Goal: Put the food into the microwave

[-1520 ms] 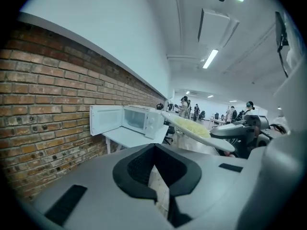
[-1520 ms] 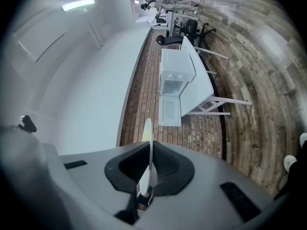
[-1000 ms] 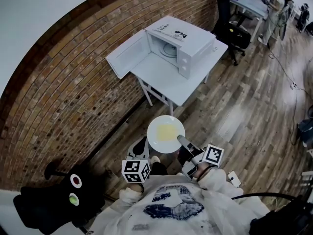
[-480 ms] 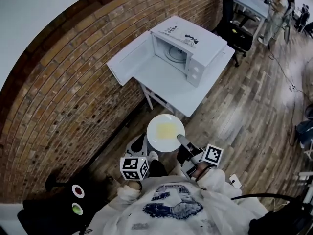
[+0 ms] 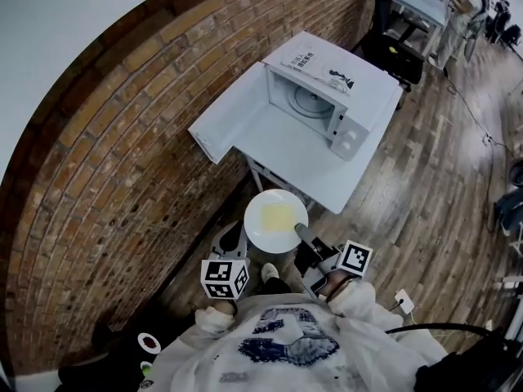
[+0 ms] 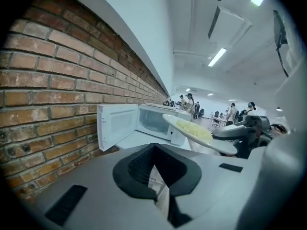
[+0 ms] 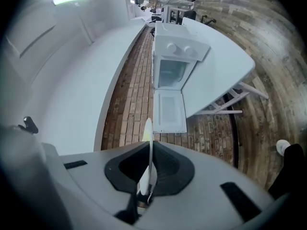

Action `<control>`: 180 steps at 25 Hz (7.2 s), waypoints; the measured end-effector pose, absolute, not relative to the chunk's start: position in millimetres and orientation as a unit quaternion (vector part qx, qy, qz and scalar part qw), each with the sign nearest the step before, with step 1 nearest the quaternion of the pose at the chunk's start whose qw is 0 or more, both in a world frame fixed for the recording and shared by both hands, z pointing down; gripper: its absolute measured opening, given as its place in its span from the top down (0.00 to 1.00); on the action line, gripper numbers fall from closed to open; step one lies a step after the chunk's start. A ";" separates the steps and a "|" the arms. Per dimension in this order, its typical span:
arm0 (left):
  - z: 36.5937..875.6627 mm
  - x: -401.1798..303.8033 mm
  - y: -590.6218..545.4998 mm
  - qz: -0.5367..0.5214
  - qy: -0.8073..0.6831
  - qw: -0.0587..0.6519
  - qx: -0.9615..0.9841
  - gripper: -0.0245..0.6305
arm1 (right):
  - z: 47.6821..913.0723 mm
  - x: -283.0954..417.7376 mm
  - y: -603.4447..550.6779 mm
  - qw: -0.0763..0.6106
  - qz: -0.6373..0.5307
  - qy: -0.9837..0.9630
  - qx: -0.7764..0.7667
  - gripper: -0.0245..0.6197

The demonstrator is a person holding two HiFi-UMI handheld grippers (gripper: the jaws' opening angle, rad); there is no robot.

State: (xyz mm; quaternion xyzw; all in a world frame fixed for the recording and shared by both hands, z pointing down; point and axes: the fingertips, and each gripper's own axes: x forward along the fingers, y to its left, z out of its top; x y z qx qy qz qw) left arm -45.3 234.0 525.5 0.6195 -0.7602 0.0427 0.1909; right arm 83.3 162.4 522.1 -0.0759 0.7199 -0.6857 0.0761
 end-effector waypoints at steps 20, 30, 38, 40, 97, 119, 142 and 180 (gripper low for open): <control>539.3 -123.6 215.8 0.028 -0.724 0.204 0.658 0.95 | 523.0 9.4 155.9 0.093 -0.672 0.725 -0.121 0.92; 538.7 -139.3 171.7 0.043 -0.711 0.194 0.674 0.95 | 523.9 -3.9 117.0 0.114 -0.672 0.720 -0.132 0.92; 538.9 -151.1 111.8 0.053 -0.695 0.191 0.691 0.95 | 527.6 -13.0 62.0 0.136 -0.675 0.709 -0.152 0.92; 536.7 -156.0 92.5 0.058 -0.691 0.189 0.695 0.95 | 527.7 -18.3 44.9 0.141 -0.675 0.707 -0.154 0.92; 557.9 -185.7 -160.0 0.106 -0.550 0.190 0.807 0.95 | 575.6 -27.2 -133.9 0.238 -0.658 0.630 -0.337 0.92; 582.0 -187.2 -172.1 0.112 -0.554 0.209 0.798 0.95 | 656.0 -39.6 -205.7 0.229 -0.651 0.603 -0.400 0.92; 587.1 -186.8 -183.6 0.129 -0.536 0.207 0.808 0.95 | 693.2 -57.5 -249.8 0.227 -0.650 0.577 -0.440 0.92; 589.6 -169.4 -167.4 0.144 -0.492 0.222 0.829 0.95 | 699.7 -39.2 -267.6 0.199 -0.608 0.567 -0.519 0.84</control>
